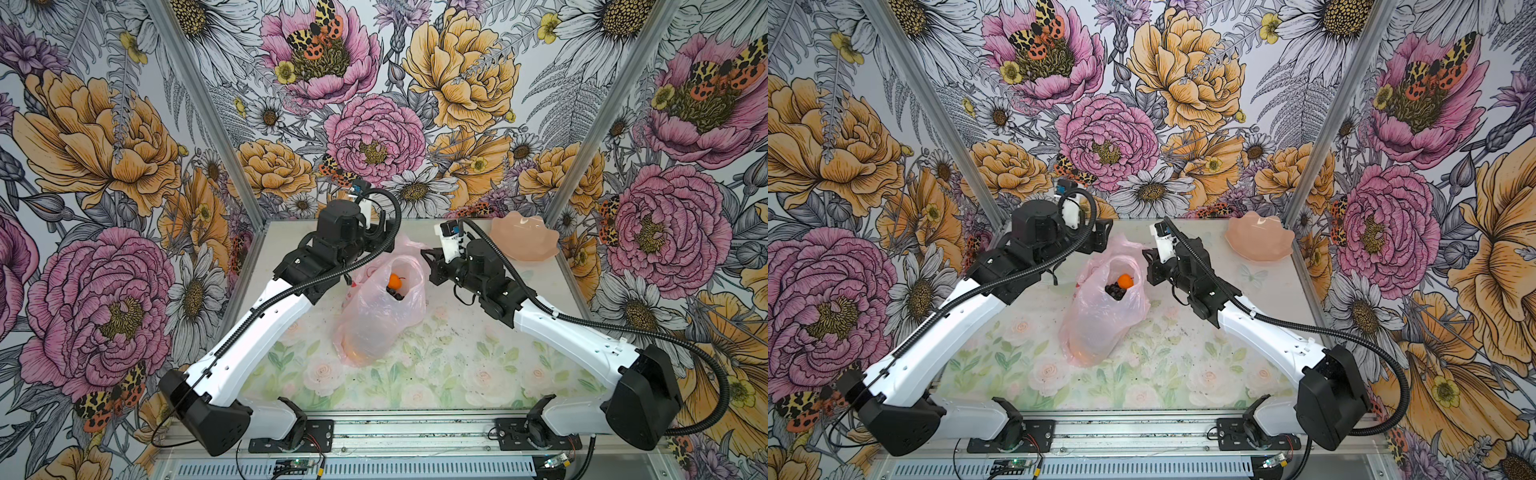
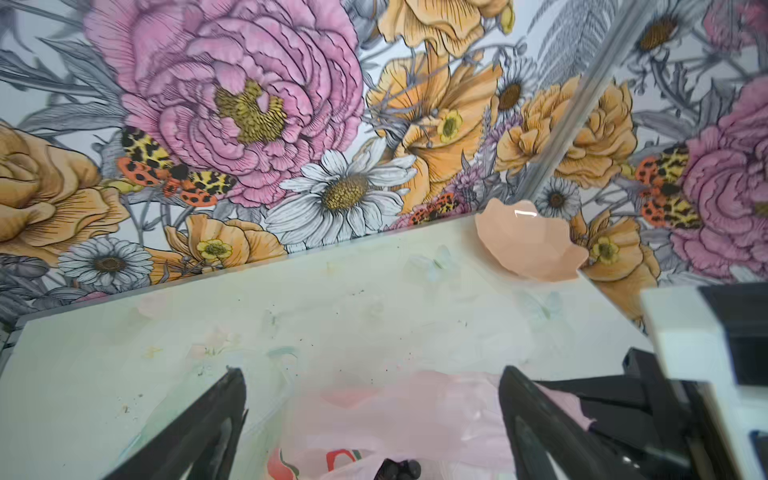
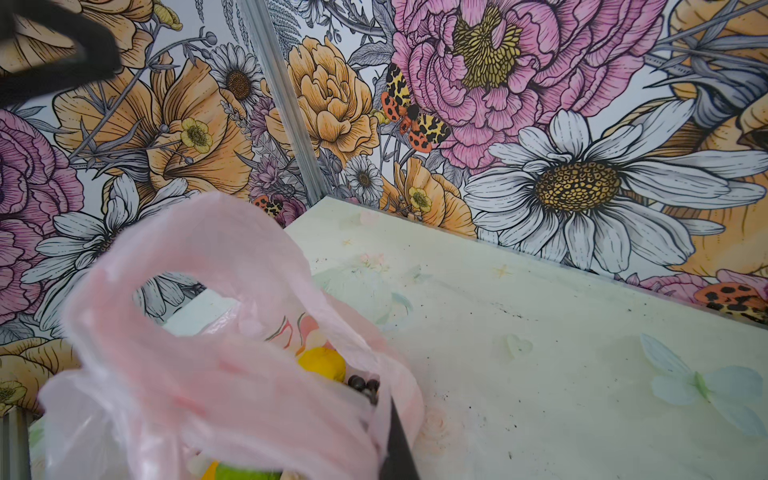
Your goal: Take the fake fruits out of the plastic bag
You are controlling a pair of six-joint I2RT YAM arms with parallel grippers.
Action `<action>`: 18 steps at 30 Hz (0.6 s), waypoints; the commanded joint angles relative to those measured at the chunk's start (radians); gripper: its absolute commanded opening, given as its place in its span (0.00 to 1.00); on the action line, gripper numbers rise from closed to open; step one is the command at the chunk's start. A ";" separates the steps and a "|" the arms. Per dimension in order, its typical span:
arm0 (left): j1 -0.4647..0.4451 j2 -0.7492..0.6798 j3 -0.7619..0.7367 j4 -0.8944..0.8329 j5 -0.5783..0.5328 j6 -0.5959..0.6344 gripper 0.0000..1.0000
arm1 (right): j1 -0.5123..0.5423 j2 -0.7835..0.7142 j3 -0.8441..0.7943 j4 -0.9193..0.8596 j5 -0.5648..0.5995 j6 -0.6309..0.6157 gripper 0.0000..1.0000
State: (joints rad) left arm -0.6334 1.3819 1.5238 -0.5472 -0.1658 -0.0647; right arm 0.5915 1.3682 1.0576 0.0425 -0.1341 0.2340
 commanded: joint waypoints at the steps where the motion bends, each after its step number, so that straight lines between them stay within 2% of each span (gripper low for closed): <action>1: -0.026 0.001 -0.045 0.050 0.181 0.156 0.95 | -0.019 0.027 0.055 0.020 -0.043 -0.019 0.00; 5: 0.010 -0.026 -0.125 0.128 0.294 0.205 0.95 | -0.032 0.062 0.085 0.019 -0.084 -0.021 0.00; 10: 0.024 0.011 -0.117 0.136 0.279 0.271 0.99 | -0.035 0.087 0.105 0.008 -0.119 -0.040 0.00; 13: 0.029 0.011 -0.128 0.138 0.320 0.302 0.99 | -0.038 0.091 0.106 0.002 -0.117 -0.041 0.00; 18: 0.060 -0.069 -0.206 0.197 0.419 0.291 0.99 | -0.045 0.088 0.108 -0.005 -0.120 -0.045 0.00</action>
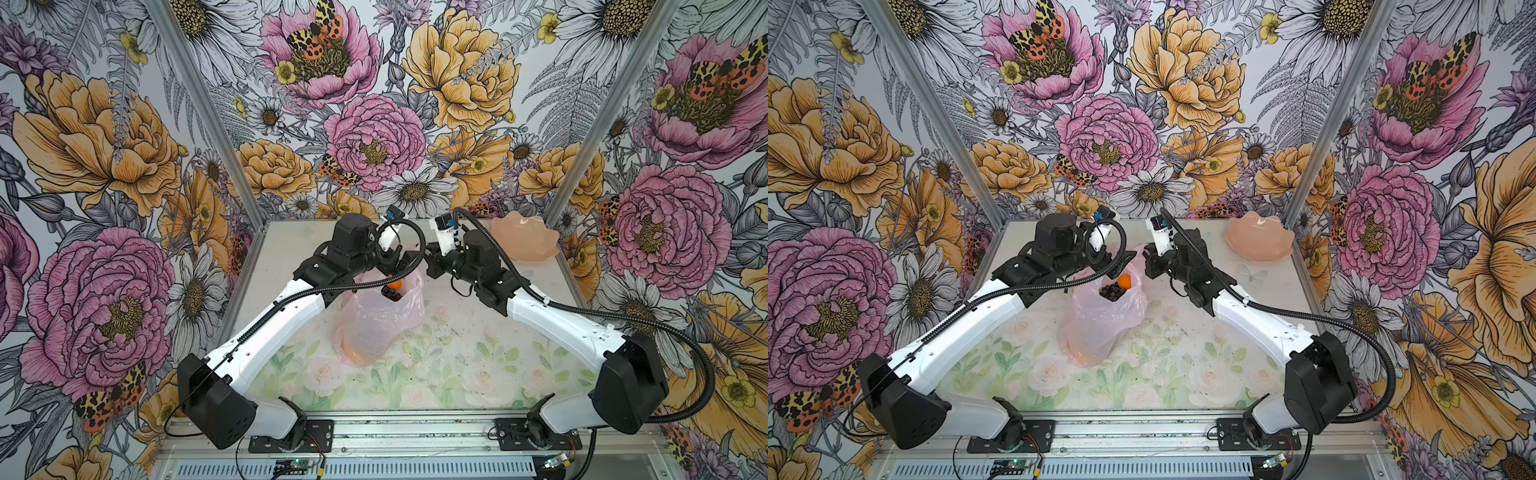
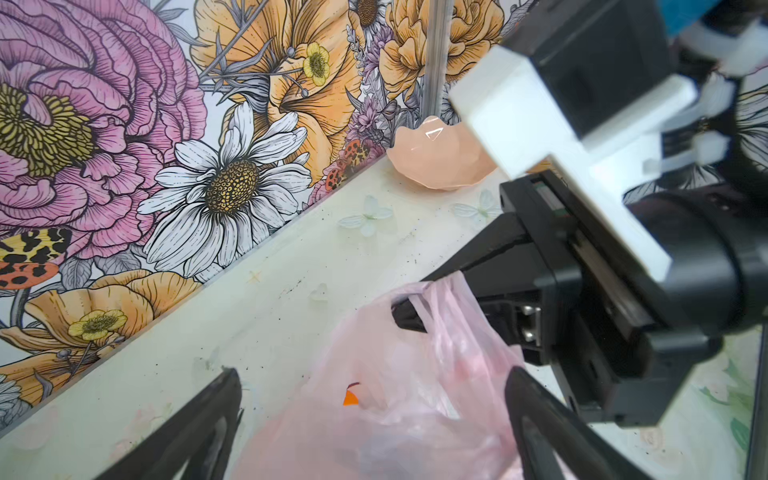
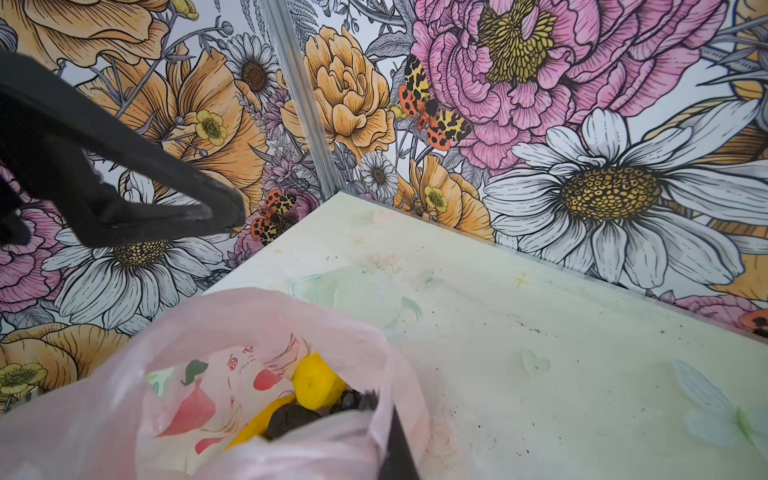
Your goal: Take the fake fruits out of the plastic bag
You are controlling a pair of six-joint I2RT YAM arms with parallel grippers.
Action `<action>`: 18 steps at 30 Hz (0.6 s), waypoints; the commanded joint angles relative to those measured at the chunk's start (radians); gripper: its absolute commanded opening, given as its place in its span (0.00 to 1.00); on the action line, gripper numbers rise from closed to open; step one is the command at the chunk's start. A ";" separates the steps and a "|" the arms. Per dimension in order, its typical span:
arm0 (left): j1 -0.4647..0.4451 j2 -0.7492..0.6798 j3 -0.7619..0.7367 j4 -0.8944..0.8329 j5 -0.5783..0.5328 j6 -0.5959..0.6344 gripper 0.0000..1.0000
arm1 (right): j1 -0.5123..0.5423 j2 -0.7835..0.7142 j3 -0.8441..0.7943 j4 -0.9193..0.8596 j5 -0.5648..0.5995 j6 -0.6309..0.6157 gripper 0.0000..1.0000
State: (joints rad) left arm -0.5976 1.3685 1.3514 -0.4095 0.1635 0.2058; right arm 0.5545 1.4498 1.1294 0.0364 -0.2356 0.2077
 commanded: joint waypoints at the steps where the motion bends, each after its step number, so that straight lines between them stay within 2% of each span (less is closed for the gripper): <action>1: 0.028 -0.068 -0.043 0.070 0.097 0.020 0.99 | -0.008 0.006 0.038 0.001 -0.023 -0.020 0.00; 12: 0.025 0.015 0.020 -0.001 0.051 0.076 0.95 | 0.001 0.006 0.051 0.002 -0.077 -0.023 0.00; 18: 0.028 0.077 0.065 -0.007 -0.005 0.080 0.84 | 0.013 0.009 0.057 -0.006 -0.079 -0.034 0.00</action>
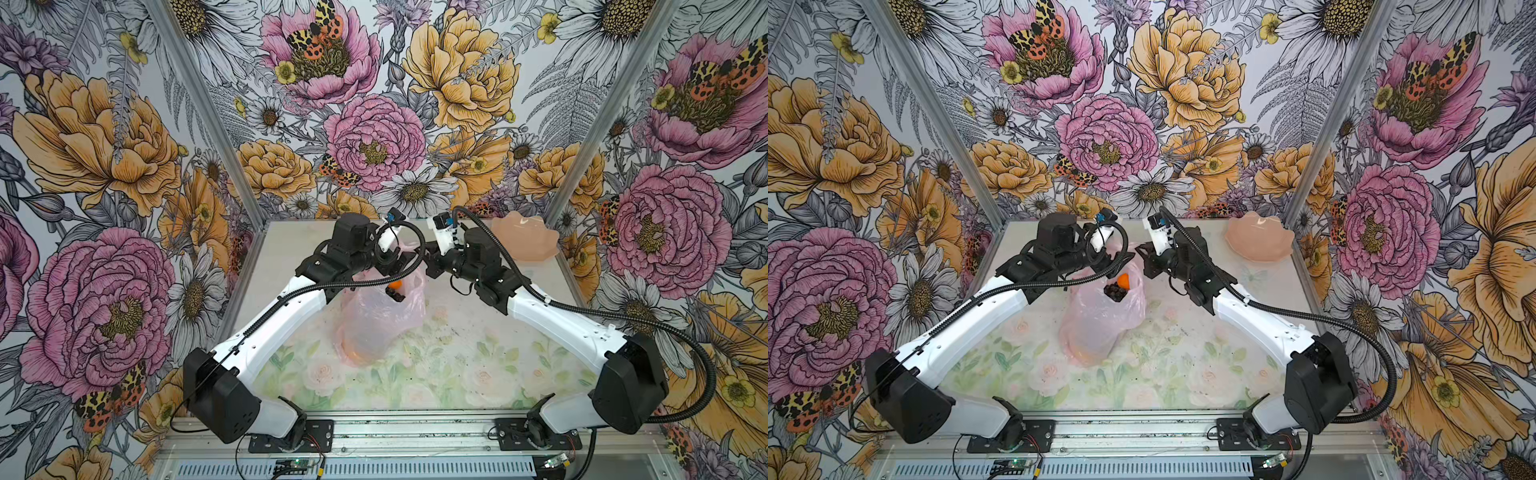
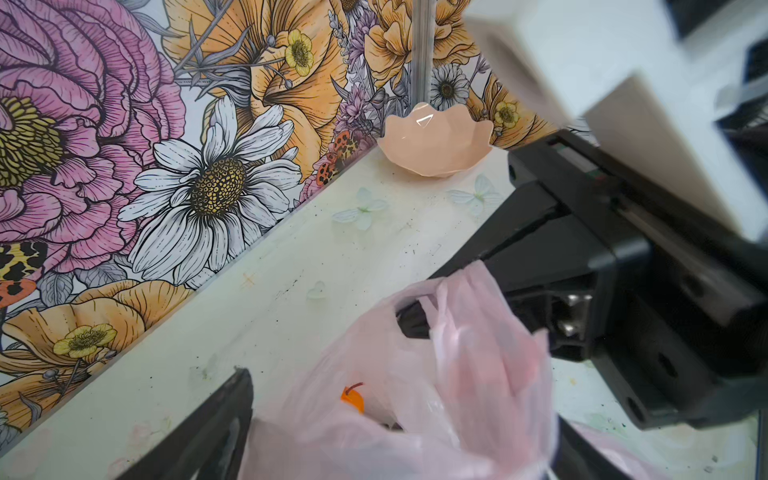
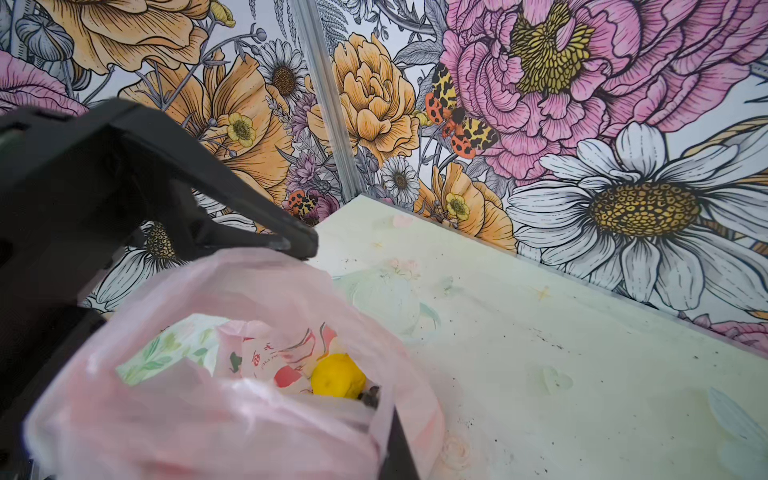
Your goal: Take the fake fruits out of the plastic bag
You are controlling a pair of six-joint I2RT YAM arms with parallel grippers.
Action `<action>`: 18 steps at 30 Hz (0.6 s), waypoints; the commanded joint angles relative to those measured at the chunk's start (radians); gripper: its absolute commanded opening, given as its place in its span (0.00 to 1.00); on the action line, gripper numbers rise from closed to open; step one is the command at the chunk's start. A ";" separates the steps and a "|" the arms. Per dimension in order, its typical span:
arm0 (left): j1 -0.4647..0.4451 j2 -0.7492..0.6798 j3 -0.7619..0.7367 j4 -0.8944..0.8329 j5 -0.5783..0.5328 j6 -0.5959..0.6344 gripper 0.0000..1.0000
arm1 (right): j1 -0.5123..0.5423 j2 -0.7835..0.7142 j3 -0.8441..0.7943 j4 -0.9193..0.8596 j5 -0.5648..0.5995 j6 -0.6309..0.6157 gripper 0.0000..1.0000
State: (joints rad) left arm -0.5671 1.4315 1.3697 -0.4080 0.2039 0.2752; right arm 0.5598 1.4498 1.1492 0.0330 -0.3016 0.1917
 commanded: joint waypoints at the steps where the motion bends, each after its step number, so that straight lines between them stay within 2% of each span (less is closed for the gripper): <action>1: -0.002 0.022 0.057 -0.008 -0.051 0.005 0.78 | 0.008 0.013 0.039 -0.006 -0.009 -0.021 0.00; 3: 0.003 0.038 0.081 -0.009 -0.051 -0.011 0.67 | 0.008 0.025 0.044 -0.010 0.006 -0.027 0.00; 7: 0.015 0.062 0.122 -0.003 -0.036 -0.070 0.38 | -0.001 0.076 0.078 -0.017 0.040 -0.042 0.00; 9: 0.015 0.073 0.138 -0.003 -0.028 -0.096 0.36 | -0.008 0.109 0.116 -0.028 0.047 -0.055 0.00; 10: 0.013 0.076 0.146 -0.003 -0.035 -0.112 0.31 | -0.013 0.128 0.139 -0.028 0.055 -0.064 0.00; 13: 0.012 0.092 0.177 -0.003 -0.085 -0.180 0.07 | -0.031 0.205 0.236 -0.048 0.057 -0.083 0.00; 14: 0.013 0.096 0.189 -0.004 -0.103 -0.209 0.02 | -0.037 0.230 0.274 -0.056 0.056 -0.086 0.00; 16: 0.008 0.104 0.227 -0.017 -0.141 -0.274 0.00 | -0.049 0.278 0.349 -0.066 0.063 -0.084 0.02; 18: -0.005 0.114 0.275 -0.053 -0.213 -0.348 0.00 | -0.060 0.301 0.396 -0.078 0.092 -0.066 0.12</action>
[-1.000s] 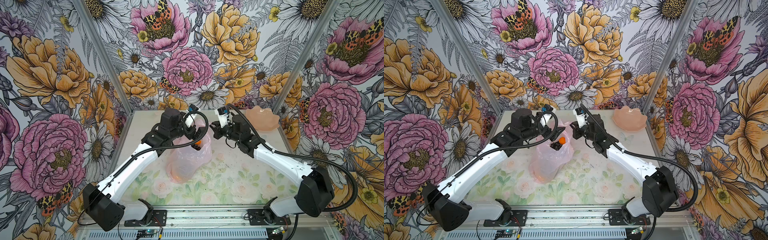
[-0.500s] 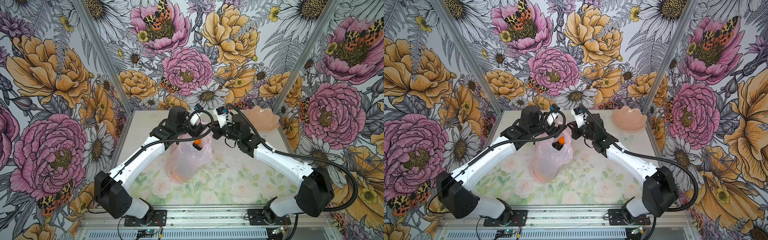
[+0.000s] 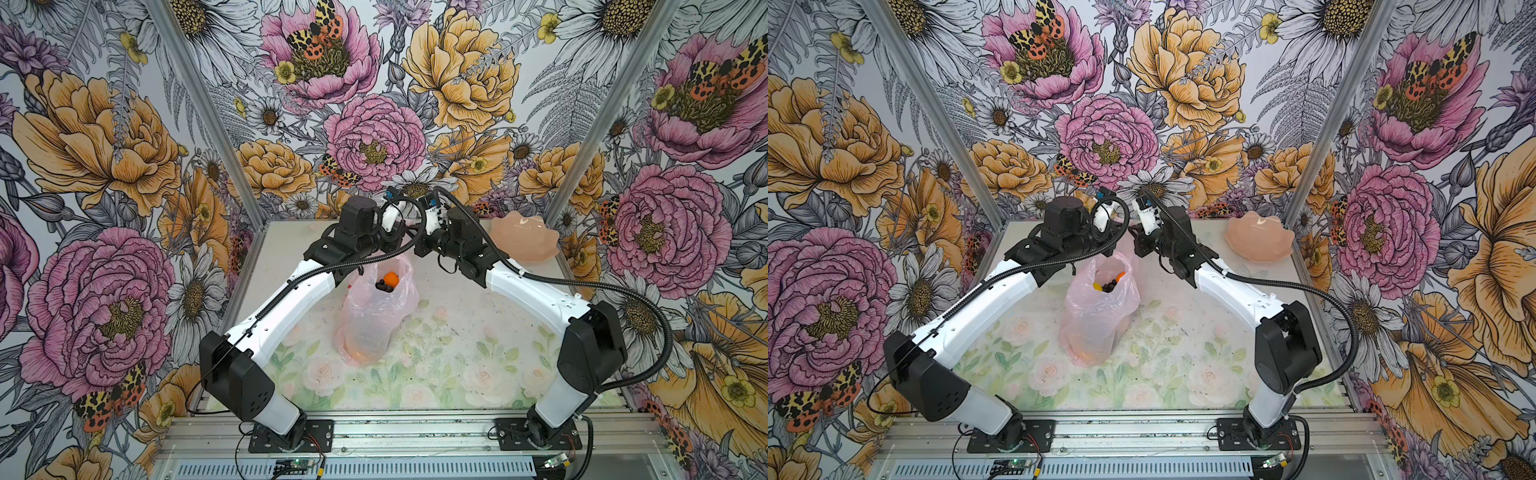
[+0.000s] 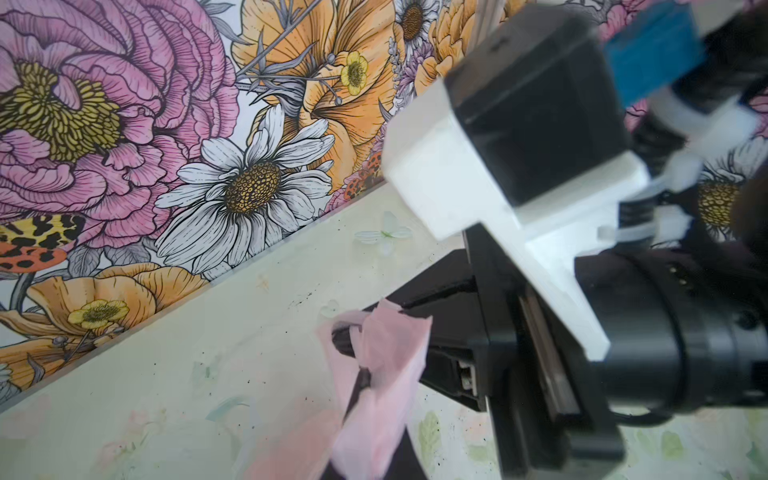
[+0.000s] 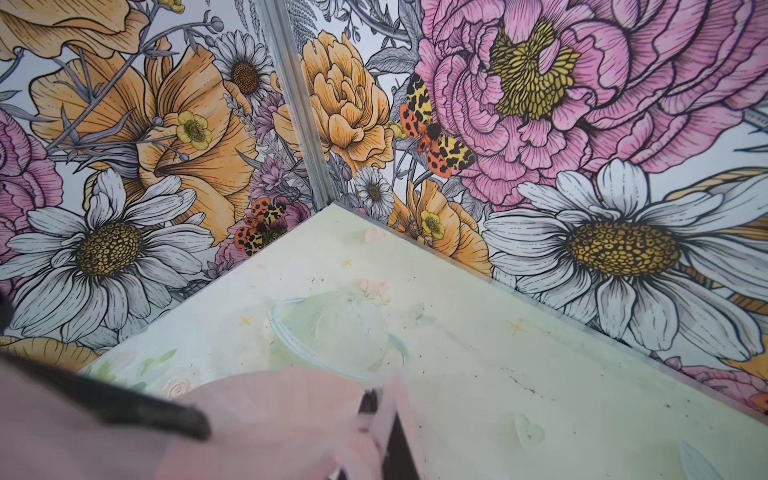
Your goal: Take the fake fruits out of the plastic bag
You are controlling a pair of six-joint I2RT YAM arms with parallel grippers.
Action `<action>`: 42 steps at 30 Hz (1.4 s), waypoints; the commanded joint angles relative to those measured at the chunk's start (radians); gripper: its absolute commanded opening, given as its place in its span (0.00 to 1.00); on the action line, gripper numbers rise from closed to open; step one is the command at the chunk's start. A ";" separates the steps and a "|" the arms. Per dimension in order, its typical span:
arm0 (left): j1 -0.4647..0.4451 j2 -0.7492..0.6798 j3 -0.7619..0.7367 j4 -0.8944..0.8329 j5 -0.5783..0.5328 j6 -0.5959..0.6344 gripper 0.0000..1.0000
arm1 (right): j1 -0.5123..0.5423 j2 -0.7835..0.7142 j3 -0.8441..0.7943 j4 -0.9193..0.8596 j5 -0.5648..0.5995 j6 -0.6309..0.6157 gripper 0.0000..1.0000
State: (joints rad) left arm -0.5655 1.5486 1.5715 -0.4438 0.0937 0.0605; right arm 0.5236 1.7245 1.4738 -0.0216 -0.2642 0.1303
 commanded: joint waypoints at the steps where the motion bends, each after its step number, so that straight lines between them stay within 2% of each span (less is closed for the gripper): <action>1: -0.012 0.003 0.100 -0.043 -0.154 -0.168 0.00 | -0.027 0.025 0.083 -0.031 0.074 0.007 0.24; 3: -0.014 0.023 0.171 -0.124 -0.326 -0.274 0.00 | -0.028 -0.018 0.076 -0.048 0.127 0.047 0.50; 5: 0.003 0.041 0.231 -0.222 -0.477 -0.397 0.00 | -0.020 -0.083 0.033 -0.055 0.156 0.095 0.64; 8: 0.022 0.039 0.257 -0.293 -0.627 -0.502 0.00 | 0.025 -0.216 -0.065 -0.072 0.243 0.151 0.78; 10: 0.029 0.034 0.257 -0.305 -0.685 -0.537 0.00 | 0.097 -0.314 -0.139 -0.082 0.357 0.172 0.86; 14: 0.050 0.036 0.248 -0.303 -0.646 -0.575 0.00 | 0.241 -0.436 -0.236 -0.092 0.507 0.228 0.93; 17: 0.050 0.036 0.229 -0.302 -0.632 -0.590 0.00 | 0.354 -0.443 -0.263 -0.114 0.633 0.257 0.98; 22: 0.052 0.013 0.187 -0.301 -0.626 -0.619 0.00 | 0.462 -0.352 -0.200 -0.164 0.732 0.290 0.99; 27: 0.064 -0.009 0.170 -0.300 -0.605 -0.641 0.00 | 0.472 -0.191 -0.080 -0.228 0.804 0.293 0.99; 31: 0.075 -0.015 0.165 -0.298 -0.583 -0.658 0.00 | 0.427 -0.067 0.014 -0.230 0.779 0.276 0.93; 35: 0.101 -0.015 0.158 -0.291 -0.546 -0.681 0.00 | 0.355 0.011 0.091 -0.228 0.735 0.280 0.79; 36: 0.105 -0.015 0.160 -0.288 -0.541 -0.685 0.00 | 0.342 0.023 0.110 -0.228 0.716 0.277 0.73; 38: 0.119 -0.012 0.160 -0.279 -0.534 -0.695 0.00 | 0.312 0.045 0.152 -0.222 0.649 0.270 0.49; 41: 0.163 0.014 0.195 -0.262 -0.481 -0.714 0.00 | 0.275 0.070 0.242 -0.220 0.568 0.229 0.23; 42: 0.183 0.030 0.220 -0.262 -0.456 -0.719 0.00 | 0.233 0.075 0.276 -0.222 0.551 0.207 0.17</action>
State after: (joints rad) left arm -0.4259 1.5612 1.7477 -0.7444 -0.4286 -0.6270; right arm 0.7990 1.7943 1.6466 -0.2642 0.3725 0.3771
